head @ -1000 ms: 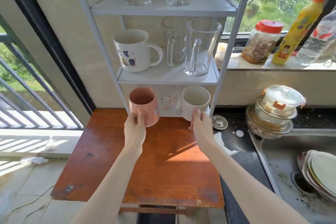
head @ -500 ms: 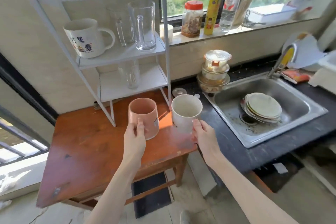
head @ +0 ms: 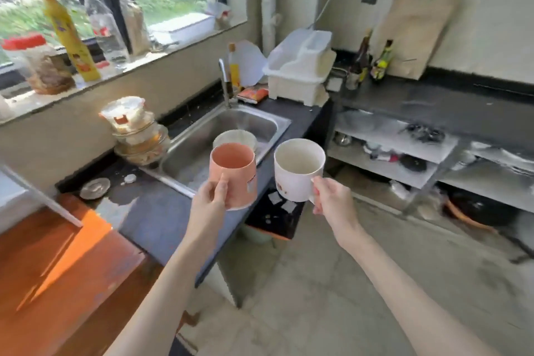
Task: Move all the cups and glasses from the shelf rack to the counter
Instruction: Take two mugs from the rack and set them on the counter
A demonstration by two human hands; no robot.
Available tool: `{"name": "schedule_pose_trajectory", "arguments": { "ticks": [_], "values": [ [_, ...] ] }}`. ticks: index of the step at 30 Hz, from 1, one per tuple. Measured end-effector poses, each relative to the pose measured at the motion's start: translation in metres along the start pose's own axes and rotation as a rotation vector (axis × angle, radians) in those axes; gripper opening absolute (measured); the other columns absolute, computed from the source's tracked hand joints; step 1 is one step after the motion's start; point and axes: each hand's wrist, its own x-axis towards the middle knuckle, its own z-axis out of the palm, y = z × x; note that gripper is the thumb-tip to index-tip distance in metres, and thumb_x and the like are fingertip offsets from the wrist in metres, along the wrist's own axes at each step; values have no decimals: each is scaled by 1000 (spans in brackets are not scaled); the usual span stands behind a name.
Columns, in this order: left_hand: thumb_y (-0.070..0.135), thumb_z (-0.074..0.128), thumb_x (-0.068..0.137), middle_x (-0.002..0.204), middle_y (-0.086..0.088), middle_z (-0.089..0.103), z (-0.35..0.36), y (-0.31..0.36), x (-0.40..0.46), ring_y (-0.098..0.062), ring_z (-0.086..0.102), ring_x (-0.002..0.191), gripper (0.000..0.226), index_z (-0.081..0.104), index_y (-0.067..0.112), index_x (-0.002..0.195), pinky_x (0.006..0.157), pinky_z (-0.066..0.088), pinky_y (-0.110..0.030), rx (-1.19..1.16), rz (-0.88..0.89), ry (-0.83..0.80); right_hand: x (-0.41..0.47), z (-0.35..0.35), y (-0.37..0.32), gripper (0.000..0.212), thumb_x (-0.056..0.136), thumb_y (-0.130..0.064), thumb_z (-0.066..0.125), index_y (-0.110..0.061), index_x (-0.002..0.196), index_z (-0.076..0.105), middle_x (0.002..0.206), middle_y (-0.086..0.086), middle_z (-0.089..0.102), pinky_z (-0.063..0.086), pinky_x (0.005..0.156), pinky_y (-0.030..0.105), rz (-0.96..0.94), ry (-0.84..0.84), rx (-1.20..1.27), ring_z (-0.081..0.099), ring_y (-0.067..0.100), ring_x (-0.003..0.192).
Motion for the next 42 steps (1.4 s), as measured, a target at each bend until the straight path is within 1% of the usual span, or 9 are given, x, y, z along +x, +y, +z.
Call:
{"name": "schedule_pose_trajectory", "arguments": {
  "ticks": [4, 7, 10, 14, 23, 30, 36, 39, 42],
  "values": [
    [34, 50, 92, 86, -4, 63, 129, 15, -6, -21, 59, 87, 25, 59, 13, 83, 84, 48, -41, -81, -3, -136, 33, -120, 9, 37, 91, -19, 46, -14, 56, 38, 50, 0, 34, 37, 49, 27, -3, 144, -9, 34, 13, 45],
    [35, 51, 91, 85, -7, 64, 223, 24, -17, -23, 60, 87, 33, 60, 4, 89, 79, 50, -41, -98, -4, -202, 53, -205, 19, 35, 89, -19, 47, -16, 55, 39, 46, -4, 36, 38, 49, 26, 14, 246, 9, 34, 11, 44],
    [35, 52, 91, 83, -7, 62, 302, 32, -24, -21, 58, 83, 32, 61, 4, 85, 85, 49, -44, -97, -17, -320, 70, -281, 28, 35, 87, -21, 48, -16, 53, 37, 38, -13, 32, 37, 50, 26, 58, 315, 39, 32, 7, 39],
    [30, 52, 91, 76, -2, 61, 395, 44, -21, -16, 57, 75, 27, 62, 10, 77, 77, 49, -36, -70, 1, -460, 97, -359, 43, 34, 85, -21, 47, -17, 54, 35, 39, -12, 30, 34, 51, 26, 96, 417, 88, 29, 8, 40],
    [29, 53, 91, 74, -3, 62, 598, 54, 31, -14, 56, 67, 26, 63, 11, 74, 61, 50, -21, -23, 16, -658, 208, -496, 79, 32, 86, -23, 45, -19, 56, 36, 39, -13, 29, 34, 47, 24, 127, 555, 147, 28, 9, 40],
    [34, 50, 92, 82, -2, 64, 763, 75, 112, -13, 58, 77, 27, 63, 13, 80, 72, 51, -27, 7, -5, -744, 348, -593, 77, 31, 87, -23, 45, -18, 58, 36, 40, -13, 29, 33, 52, 27, 178, 579, 151, 27, 7, 38],
    [35, 51, 91, 91, -2, 63, 869, 99, 169, -13, 57, 84, 26, 63, 12, 90, 74, 47, -24, 23, -101, -795, 435, -655, 76, 24, 89, -17, 46, -16, 66, 43, 59, 0, 33, 34, 55, 27, 231, 631, 315, 28, 7, 42],
    [36, 51, 91, 97, -1, 64, 912, 96, 193, -16, 55, 94, 24, 64, 16, 85, 86, 40, -32, 57, -146, -816, 481, -682, 86, 25, 90, -17, 44, -14, 65, 43, 49, -3, 32, 36, 57, 27, 291, 623, 336, 28, 12, 49],
    [35, 52, 90, 95, -1, 63, 956, 90, 220, -17, 54, 92, 24, 64, 15, 83, 86, 37, -31, 76, -183, -812, 530, -707, 103, 29, 90, -18, 42, -14, 62, 42, 42, -7, 33, 39, 61, 28, 342, 609, 319, 35, 17, 61]
  ]
}}
